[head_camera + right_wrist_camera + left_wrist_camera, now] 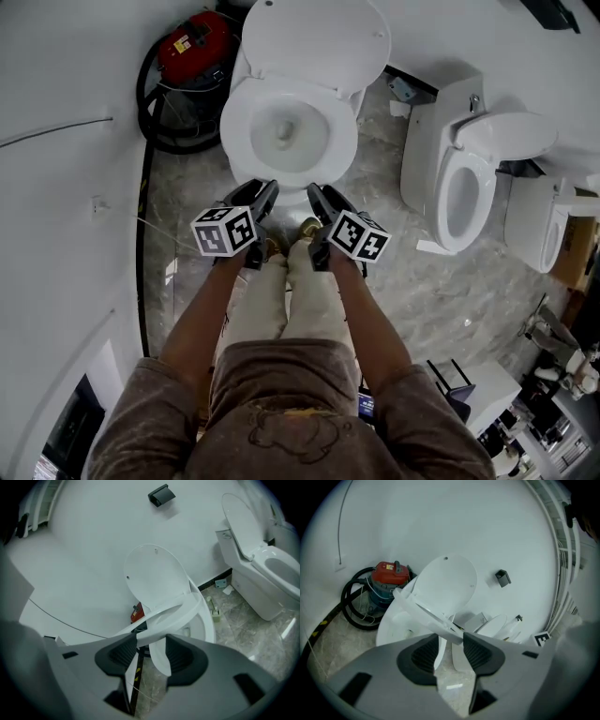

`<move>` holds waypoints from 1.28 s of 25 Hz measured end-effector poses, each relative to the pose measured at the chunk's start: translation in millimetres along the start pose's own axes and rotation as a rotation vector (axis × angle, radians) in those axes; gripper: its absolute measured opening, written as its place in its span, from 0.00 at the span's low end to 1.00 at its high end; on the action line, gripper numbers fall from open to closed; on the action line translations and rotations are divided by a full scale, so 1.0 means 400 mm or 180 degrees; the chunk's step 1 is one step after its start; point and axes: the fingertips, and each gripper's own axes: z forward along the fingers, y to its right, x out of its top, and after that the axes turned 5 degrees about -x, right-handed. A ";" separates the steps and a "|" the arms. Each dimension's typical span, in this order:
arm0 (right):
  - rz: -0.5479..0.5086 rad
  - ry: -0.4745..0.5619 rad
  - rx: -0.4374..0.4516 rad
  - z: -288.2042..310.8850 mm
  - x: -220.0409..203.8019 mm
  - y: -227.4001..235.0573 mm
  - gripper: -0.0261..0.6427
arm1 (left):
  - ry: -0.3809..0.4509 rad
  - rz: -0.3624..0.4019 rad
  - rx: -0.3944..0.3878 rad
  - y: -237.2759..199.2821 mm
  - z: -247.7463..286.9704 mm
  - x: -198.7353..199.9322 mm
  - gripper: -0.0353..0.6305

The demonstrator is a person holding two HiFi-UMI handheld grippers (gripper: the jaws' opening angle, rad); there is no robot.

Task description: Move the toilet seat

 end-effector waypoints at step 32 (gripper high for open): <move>-0.1017 -0.0018 -0.0215 -0.014 0.290 -0.090 0.16 | 0.0214 0.0192 -0.0240 0.162 0.074 0.311 0.32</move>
